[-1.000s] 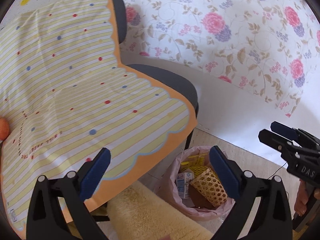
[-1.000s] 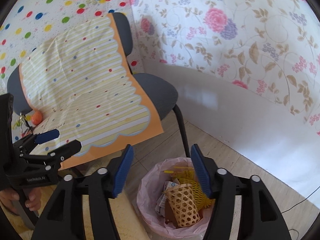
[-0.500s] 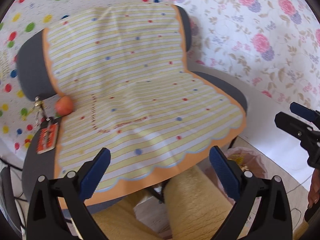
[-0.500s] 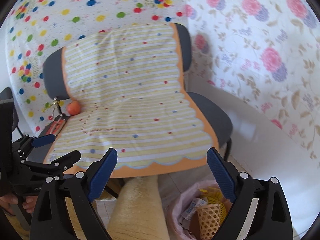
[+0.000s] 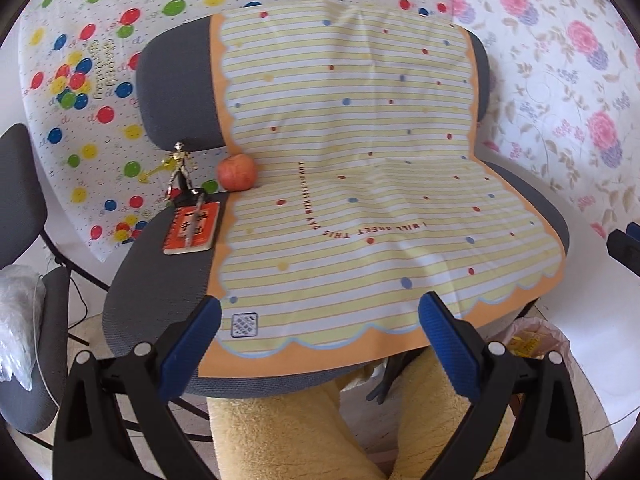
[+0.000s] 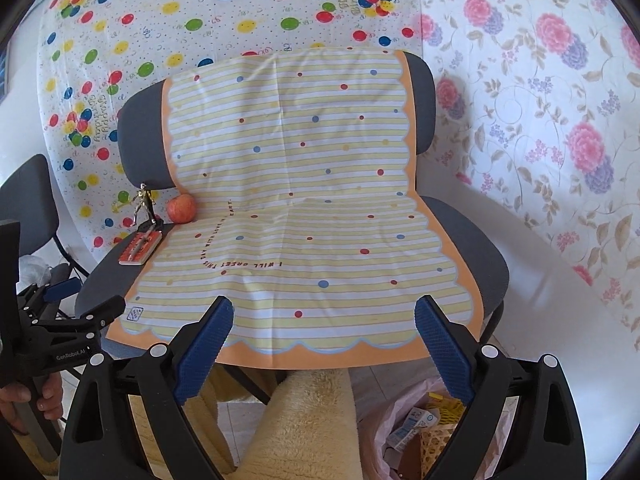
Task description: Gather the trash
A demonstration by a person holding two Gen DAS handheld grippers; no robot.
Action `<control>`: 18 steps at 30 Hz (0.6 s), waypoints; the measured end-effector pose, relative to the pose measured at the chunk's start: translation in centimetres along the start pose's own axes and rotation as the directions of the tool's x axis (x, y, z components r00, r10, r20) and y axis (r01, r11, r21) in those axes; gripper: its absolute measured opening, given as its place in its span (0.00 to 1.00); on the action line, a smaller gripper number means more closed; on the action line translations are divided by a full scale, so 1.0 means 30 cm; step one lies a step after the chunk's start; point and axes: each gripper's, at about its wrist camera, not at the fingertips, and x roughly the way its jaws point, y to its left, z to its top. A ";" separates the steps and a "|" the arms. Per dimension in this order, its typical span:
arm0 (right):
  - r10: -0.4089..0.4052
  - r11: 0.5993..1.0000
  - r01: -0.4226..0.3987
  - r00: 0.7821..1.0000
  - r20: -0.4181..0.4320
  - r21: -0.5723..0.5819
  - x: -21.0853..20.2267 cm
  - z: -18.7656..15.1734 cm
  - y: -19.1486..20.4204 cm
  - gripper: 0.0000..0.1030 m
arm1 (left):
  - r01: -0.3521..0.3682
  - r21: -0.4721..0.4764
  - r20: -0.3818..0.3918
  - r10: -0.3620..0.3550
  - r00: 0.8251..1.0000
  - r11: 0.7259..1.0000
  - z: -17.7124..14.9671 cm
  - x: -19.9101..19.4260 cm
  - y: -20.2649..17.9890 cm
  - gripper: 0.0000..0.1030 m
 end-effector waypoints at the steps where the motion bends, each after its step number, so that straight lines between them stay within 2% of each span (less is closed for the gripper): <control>1: -0.001 1.000 0.001 1.000 0.000 0.003 0.001 0.001 -0.001 0.89 | -0.004 -0.005 0.002 0.004 1.000 1.000 0.002 -0.001 0.005 0.93; 18: -0.020 1.000 0.020 1.000 -0.018 0.014 0.014 -0.008 -0.020 0.89 | 0.006 -0.004 -0.002 -0.006 1.000 1.000 0.009 0.013 0.011 0.93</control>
